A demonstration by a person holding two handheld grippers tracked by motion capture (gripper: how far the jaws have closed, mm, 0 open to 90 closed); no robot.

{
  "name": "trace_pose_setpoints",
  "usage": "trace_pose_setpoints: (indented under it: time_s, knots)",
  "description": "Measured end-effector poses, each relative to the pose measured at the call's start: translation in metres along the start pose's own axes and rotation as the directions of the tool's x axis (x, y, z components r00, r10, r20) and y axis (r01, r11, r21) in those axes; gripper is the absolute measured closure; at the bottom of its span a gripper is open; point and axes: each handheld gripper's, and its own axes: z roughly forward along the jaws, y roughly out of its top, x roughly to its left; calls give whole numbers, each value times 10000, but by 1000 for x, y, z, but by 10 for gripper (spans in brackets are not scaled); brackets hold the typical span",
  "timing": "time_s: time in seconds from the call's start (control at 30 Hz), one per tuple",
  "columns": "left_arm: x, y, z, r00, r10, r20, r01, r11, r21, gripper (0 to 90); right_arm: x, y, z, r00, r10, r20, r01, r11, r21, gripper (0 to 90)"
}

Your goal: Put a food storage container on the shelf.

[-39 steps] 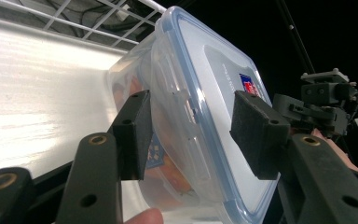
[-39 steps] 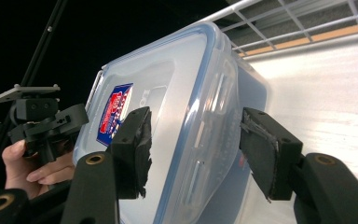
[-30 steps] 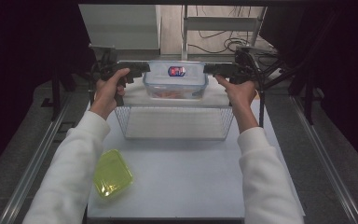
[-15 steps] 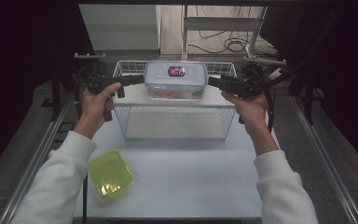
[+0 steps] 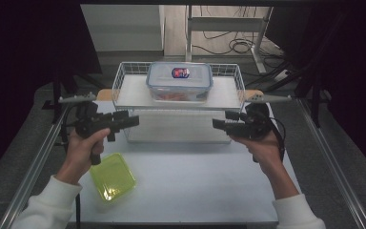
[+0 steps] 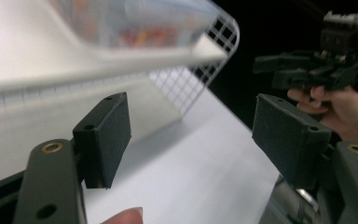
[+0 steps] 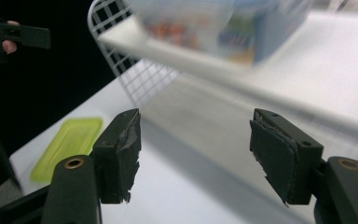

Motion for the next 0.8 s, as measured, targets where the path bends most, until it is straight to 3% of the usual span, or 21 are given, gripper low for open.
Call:
trace_pose_setpoints:
  time_s: [0.27,0.4,0.57,0.8]
  knots:
    - [7,-63,0,9990,59,-439,-15,9949,1012,277,10,-50,-3,9996,-56,-263,71,9983,583,326]
    - [11,-85,2,9992,25,-398,31,9901,1403,278,10,-74,1,9994,-23,-332,57,9949,1004,326]
    - [12,-103,3,9953,460,-851,-284,9798,1980,275,3,-98,4,9990,286,-345,-243,9926,1191,327]
    - [17,-116,3,9911,594,-1191,-298,9712,2363,274,-1,-117,7,9984,520,-215,-476,9842,1707,328]
